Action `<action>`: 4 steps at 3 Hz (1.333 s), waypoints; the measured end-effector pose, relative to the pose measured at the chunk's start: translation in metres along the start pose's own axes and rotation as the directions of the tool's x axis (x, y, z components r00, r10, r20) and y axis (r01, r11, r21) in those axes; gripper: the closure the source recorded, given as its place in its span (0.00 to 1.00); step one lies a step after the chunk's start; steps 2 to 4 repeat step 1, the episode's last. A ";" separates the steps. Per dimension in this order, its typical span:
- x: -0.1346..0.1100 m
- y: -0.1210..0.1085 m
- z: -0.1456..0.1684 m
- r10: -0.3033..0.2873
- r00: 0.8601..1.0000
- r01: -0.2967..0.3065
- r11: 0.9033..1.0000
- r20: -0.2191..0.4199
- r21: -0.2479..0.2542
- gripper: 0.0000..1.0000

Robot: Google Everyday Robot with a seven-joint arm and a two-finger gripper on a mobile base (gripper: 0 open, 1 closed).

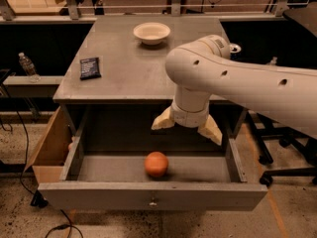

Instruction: Place orange into top drawer

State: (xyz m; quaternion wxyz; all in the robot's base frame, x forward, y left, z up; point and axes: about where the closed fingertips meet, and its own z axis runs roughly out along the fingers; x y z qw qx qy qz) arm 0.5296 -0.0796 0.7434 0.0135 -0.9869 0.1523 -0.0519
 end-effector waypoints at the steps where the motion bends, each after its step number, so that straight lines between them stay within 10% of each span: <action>1: 0.001 0.002 -0.001 0.003 1.000 -0.003 1.000 -0.001 0.000 0.00; 4: 0.001 0.002 -0.001 0.003 1.000 -0.003 1.000 -0.001 0.000 0.00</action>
Offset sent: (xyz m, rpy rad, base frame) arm 0.0000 0.0000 0.0000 0.0000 0.0000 0.0000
